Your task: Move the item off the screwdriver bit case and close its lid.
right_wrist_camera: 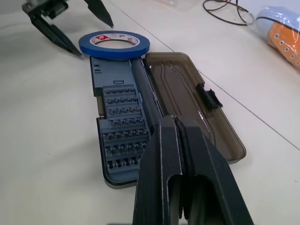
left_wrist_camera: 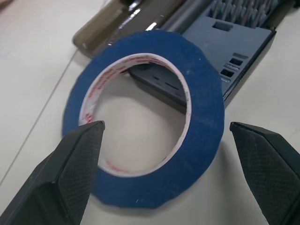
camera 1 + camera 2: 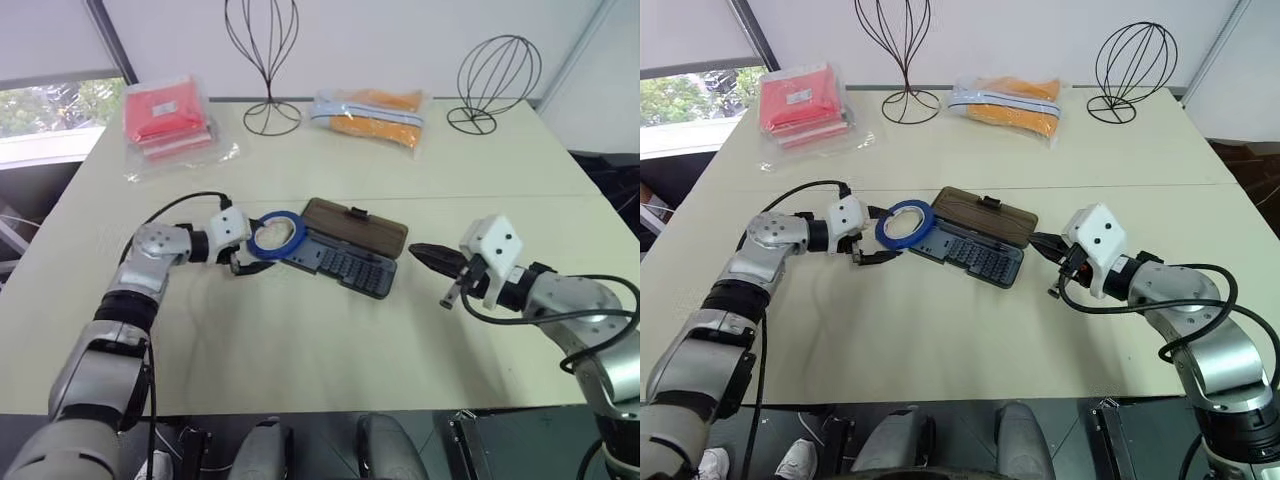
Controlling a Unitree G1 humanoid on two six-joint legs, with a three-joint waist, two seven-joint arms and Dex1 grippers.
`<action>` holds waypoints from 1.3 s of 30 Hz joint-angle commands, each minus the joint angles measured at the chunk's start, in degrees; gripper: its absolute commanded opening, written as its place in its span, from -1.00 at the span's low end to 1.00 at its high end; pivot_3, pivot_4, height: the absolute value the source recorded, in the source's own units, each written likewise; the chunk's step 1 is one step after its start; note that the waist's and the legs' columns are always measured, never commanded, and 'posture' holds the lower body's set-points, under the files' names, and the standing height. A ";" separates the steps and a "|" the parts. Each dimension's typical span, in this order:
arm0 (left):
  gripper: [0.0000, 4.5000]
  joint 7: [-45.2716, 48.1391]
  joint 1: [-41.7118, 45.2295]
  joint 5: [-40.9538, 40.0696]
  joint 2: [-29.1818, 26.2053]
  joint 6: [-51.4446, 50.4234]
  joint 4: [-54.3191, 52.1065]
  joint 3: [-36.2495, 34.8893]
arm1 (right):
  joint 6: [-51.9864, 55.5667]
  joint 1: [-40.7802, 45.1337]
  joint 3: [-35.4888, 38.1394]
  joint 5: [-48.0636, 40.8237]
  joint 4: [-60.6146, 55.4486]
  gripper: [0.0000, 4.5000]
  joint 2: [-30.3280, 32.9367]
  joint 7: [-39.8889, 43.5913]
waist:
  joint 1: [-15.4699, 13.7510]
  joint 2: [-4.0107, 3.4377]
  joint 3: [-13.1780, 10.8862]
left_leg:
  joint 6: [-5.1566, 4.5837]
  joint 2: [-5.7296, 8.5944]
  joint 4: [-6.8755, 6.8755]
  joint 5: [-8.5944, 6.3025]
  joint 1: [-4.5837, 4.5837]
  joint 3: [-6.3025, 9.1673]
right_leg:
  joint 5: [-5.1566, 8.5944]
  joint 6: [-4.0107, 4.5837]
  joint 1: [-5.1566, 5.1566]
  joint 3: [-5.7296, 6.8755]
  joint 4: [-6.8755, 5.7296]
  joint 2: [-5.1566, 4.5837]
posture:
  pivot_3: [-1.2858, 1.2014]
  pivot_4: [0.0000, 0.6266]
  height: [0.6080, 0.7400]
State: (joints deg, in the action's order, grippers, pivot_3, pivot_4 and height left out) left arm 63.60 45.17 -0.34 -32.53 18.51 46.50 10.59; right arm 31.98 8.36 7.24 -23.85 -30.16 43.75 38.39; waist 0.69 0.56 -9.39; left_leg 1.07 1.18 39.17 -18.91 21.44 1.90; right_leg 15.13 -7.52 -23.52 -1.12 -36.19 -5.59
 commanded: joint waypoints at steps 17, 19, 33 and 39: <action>-0.84 -1.99 2.75 1.66 0.92 -0.51 5.22 -2.14 | -0.68 0.64 -0.22 0.45 -2.20 -1.00 -0.69 -0.45 | 0.22 0.00 0.02 | -0.01 -0.01 0.01 0.00 -0.04 0.00 | -0.02 -0.03 0.00 -0.01 -0.05 0.02 | 0.03 -0.52 1.00; -0.84 -3.73 1.47 0.60 -0.10 -3.61 1.85 -4.04 | -0.70 0.57 -0.71 0.54 -2.31 -1.00 -0.97 -0.52 | 0.39 0.00 0.02 | -0.01 -0.02 0.01 0.00 -0.05 0.00 | -0.02 -0.03 0.00 -0.01 -0.06 0.02 | 0.03 -0.52 1.00; -0.84 -33.10 -28.87 -4.08 -5.87 -49.97 -42.70 -28.76 | -3.40 4.96 -7.66 1.69 3.56 -1.00 -3.97 3.32 | -0.03 0.02 0.01 | 0.00 -0.09 -0.02 0.00 -0.01 0.17 | -0.02 -0.03 -0.19 -0.10 -0.17 0.00 | 0.03 -0.52 1.00; -0.84 -42.33 -36.67 -3.85 -4.00 -63.23 -49.81 -36.20 | -5.27 7.72 -10.44 2.67 7.17 -1.00 -5.46 5.63 | 0.19 0.03 0.02 | 0.01 -0.08 -0.03 0.00 -0.05 0.17 | -0.02 -0.02 -0.17 -0.10 -0.17 -0.02 | 0.03 -0.52 1.00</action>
State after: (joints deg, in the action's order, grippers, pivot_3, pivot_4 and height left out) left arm 24.17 9.78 -4.27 -36.57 -40.74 -2.35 -22.09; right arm 28.20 14.81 -3.13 -21.33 -22.84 38.96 43.32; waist 0.89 0.59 -9.37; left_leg 1.08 1.10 39.13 -18.91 21.38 2.06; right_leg 15.11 -7.54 -23.70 -1.22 -36.36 -5.62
